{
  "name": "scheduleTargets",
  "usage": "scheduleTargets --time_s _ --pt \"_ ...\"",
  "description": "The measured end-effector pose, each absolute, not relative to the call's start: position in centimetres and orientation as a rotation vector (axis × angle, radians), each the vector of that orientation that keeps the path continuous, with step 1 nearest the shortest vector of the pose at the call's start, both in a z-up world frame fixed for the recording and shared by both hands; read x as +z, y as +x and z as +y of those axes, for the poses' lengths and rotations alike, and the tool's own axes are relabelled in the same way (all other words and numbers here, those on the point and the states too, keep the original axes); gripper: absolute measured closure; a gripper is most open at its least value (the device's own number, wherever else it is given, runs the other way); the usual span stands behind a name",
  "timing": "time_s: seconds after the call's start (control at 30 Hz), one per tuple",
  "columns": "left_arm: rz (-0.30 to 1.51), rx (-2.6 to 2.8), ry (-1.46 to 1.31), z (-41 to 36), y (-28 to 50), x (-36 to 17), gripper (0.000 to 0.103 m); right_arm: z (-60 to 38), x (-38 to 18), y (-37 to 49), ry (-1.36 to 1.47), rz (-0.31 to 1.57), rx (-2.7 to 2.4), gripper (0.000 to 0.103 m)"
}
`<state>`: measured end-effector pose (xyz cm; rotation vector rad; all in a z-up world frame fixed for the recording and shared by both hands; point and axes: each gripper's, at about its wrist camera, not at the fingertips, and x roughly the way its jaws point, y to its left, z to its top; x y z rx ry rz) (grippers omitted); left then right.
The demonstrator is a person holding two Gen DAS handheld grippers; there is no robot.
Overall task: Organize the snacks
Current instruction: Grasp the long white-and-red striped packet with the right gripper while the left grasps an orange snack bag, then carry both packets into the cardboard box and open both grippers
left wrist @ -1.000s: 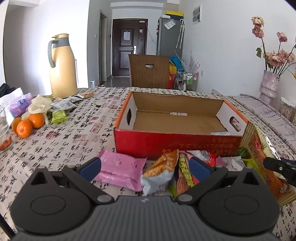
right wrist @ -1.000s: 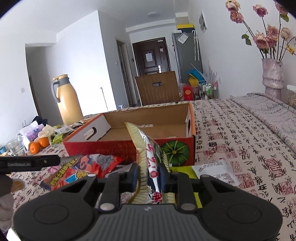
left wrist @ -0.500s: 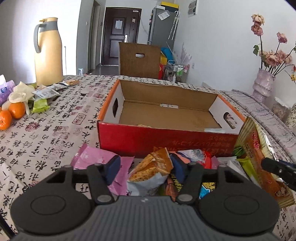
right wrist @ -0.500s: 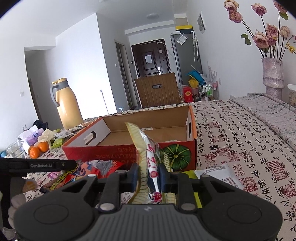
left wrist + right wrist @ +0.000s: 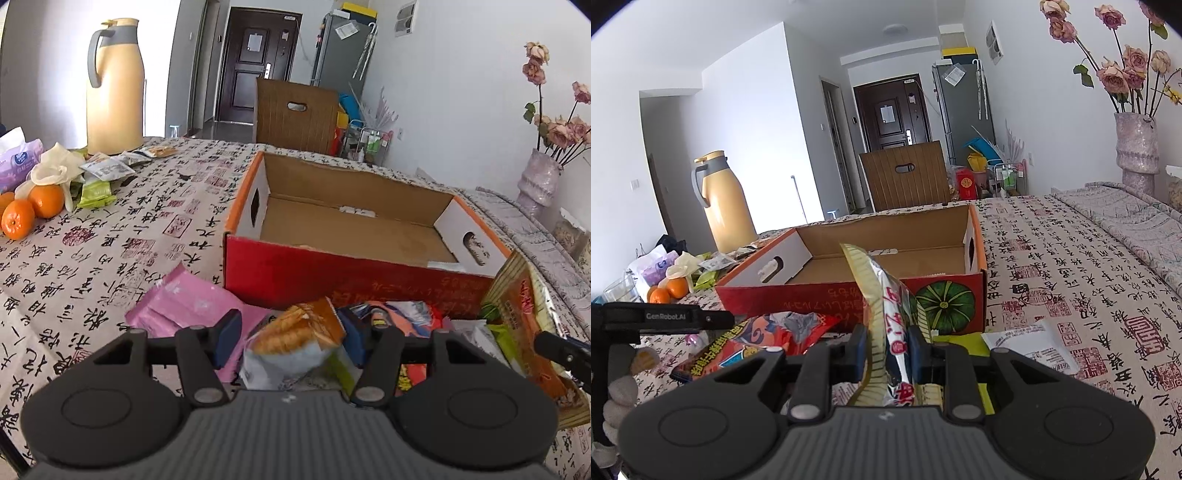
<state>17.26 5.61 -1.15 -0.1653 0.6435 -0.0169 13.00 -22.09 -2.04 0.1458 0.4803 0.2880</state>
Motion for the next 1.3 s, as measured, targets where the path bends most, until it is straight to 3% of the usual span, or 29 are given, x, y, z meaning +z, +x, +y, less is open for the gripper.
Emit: scheduleTargets --time_s 0.3,0.53,0.9,1.3 --pt "0.669 -0.018 -0.141 5.3 17.8 -1.9 0.056 -22.1 -2.1 13.0 0.145 0.485 0.289 0.080" --pt "0.631 -0.034 -0.127 5.1 16.7 -1.2 0.080 -22.1 -2.3 13.0 0.147 0.490 0.289 0.080" --pt "0.560 -0.016 -0.145 6.1 15.0 0.9 0.101 -22.0 -2.2 12.8 0.147 0.486 0.290 0.080" --pt "0.474 -0.023 -0.138 5.9 13.2 3.6 0.102 -21.9 -1.2 11.9 0.145 0.464 0.296 0.080"
